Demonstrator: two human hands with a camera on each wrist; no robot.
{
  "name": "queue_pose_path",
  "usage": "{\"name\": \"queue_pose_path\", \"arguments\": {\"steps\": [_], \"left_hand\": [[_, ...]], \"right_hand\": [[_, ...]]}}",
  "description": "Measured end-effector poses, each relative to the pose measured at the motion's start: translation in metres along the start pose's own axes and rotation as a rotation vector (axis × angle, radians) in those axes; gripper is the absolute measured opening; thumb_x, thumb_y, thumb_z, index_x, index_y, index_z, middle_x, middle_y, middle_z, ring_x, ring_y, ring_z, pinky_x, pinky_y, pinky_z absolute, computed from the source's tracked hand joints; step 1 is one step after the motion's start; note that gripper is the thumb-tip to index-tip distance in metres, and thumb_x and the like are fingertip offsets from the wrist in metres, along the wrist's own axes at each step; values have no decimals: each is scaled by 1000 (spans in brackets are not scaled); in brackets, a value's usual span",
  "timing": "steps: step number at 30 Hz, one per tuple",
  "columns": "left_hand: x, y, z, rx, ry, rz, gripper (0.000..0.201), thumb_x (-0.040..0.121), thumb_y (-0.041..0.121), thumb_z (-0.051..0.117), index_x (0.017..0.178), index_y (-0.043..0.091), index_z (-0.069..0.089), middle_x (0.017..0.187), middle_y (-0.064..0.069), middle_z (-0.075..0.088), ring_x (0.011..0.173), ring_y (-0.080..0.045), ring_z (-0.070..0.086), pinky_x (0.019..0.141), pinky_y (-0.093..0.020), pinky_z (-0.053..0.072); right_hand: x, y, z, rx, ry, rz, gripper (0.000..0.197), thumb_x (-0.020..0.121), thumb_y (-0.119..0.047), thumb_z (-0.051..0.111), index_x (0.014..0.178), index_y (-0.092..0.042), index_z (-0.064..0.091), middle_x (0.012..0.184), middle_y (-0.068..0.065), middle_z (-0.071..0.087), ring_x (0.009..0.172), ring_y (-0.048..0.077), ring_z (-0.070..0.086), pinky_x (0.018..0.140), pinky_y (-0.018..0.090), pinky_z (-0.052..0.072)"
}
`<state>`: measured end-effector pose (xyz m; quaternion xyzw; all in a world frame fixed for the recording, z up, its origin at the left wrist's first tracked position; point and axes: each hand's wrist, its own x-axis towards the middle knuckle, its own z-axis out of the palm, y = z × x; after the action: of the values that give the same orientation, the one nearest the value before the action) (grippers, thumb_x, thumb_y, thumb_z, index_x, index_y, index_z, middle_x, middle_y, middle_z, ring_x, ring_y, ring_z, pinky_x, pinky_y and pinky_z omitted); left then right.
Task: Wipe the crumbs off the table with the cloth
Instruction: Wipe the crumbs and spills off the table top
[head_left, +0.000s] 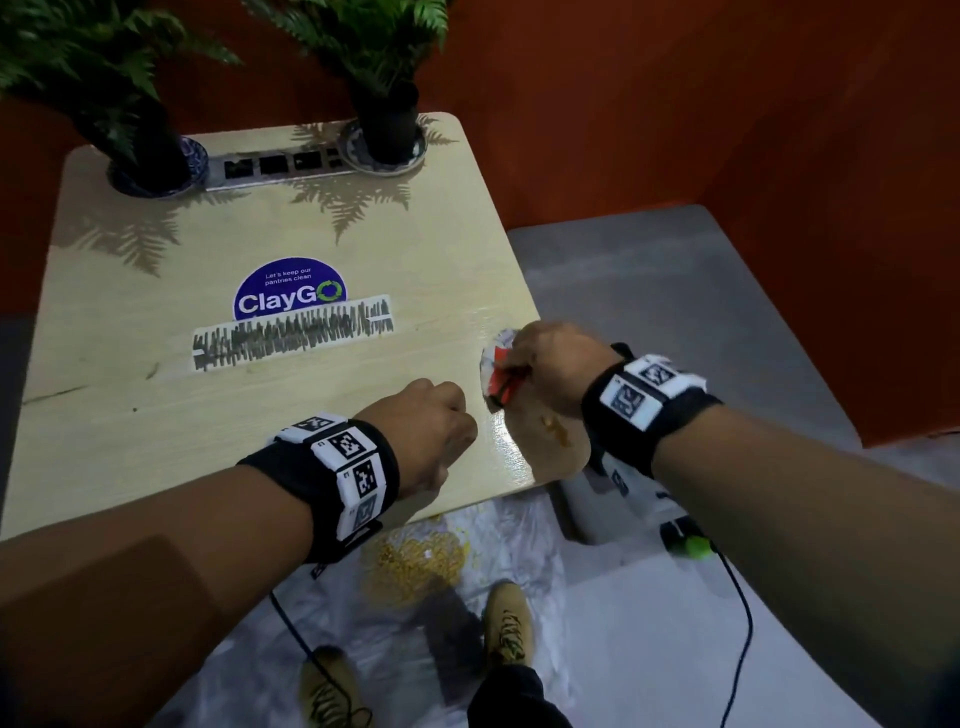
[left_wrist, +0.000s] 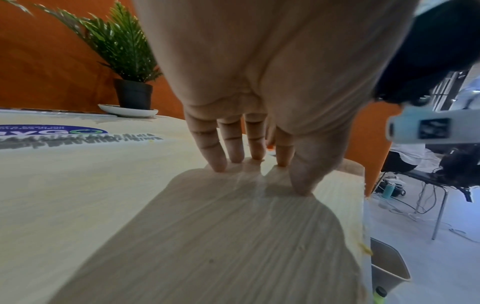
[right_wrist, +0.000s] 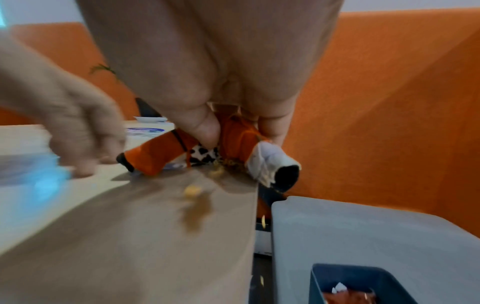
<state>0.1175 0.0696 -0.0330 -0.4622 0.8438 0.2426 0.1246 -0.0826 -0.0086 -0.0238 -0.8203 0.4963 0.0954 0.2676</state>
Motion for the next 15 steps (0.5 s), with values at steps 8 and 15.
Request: {"name": "queue_pose_path", "arguments": {"steps": [8,15], "left_hand": [[-1,4,13,8,66,56,40,69,10,59,105,27,62,116,4,50,99,-23,45,71,-37,47],[-3,5,17,19,56,56,35,66,8,58,95,26,63,114,1,52,90,-22,45,66,-41,52]], "right_hand": [[-107,-18,55,-64,40,-133,42,75,0,64,90,-38,75,102,-13,62,96,13,56,79,30,51],[-59,-3,-4,214,207,51,21,73,-8,72,85,-24,79,91,-6,77,87,14,70,85,31,56]]}}
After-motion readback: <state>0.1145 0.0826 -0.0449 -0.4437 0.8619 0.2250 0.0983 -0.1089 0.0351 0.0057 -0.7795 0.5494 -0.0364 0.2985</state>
